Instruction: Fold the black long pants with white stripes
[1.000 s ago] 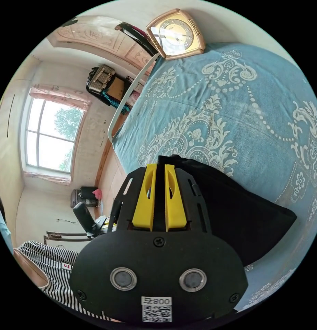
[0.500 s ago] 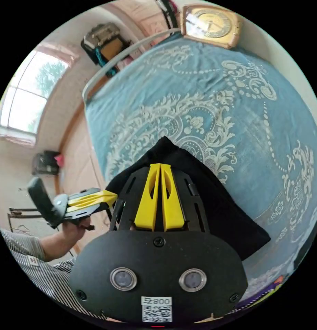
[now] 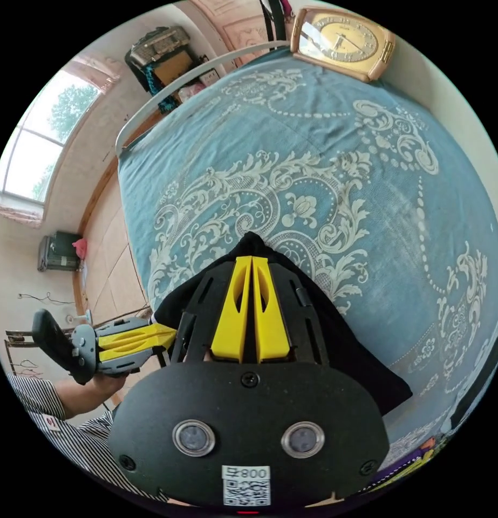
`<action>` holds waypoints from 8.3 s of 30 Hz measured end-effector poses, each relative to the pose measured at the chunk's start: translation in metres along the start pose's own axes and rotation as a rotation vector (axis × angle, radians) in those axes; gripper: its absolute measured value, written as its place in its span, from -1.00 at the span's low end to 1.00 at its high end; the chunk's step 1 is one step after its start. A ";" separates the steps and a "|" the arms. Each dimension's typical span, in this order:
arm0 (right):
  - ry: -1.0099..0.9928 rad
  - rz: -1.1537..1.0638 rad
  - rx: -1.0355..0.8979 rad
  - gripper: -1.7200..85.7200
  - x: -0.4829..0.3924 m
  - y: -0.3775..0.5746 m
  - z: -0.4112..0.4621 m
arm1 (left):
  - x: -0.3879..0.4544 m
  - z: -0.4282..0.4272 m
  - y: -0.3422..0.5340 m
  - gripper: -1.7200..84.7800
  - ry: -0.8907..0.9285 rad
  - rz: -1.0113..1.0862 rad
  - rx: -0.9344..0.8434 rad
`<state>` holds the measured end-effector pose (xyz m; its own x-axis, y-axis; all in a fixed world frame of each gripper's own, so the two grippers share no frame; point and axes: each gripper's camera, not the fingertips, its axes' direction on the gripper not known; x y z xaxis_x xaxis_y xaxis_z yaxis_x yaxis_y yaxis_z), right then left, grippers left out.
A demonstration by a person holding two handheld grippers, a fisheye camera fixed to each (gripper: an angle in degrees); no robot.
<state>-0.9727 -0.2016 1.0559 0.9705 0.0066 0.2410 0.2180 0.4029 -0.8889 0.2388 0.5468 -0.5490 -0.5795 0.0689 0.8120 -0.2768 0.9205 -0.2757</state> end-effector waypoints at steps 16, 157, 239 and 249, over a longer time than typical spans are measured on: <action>-0.092 0.032 0.198 -0.96 0.033 0.069 -0.042 | 0.058 0.012 0.015 -0.96 0.035 0.040 -0.004; -0.475 0.511 1.202 -0.92 0.656 0.843 -0.018 | 0.795 0.589 -0.762 -0.80 1.135 0.249 -0.294; 0.386 0.686 0.678 -0.96 1.132 0.599 -0.129 | 1.268 0.791 -0.970 -0.96 0.270 0.834 -0.272; 0.452 0.660 0.449 -0.96 1.192 0.544 -0.140 | 1.235 0.822 -0.925 -0.96 0.198 0.901 -0.289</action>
<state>0.3171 -0.1022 0.8049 0.8522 0.0412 -0.5216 -0.3639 0.7631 -0.5342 -0.8512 -0.5358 0.2858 -0.3350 0.8345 0.4375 0.4231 0.5481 -0.7215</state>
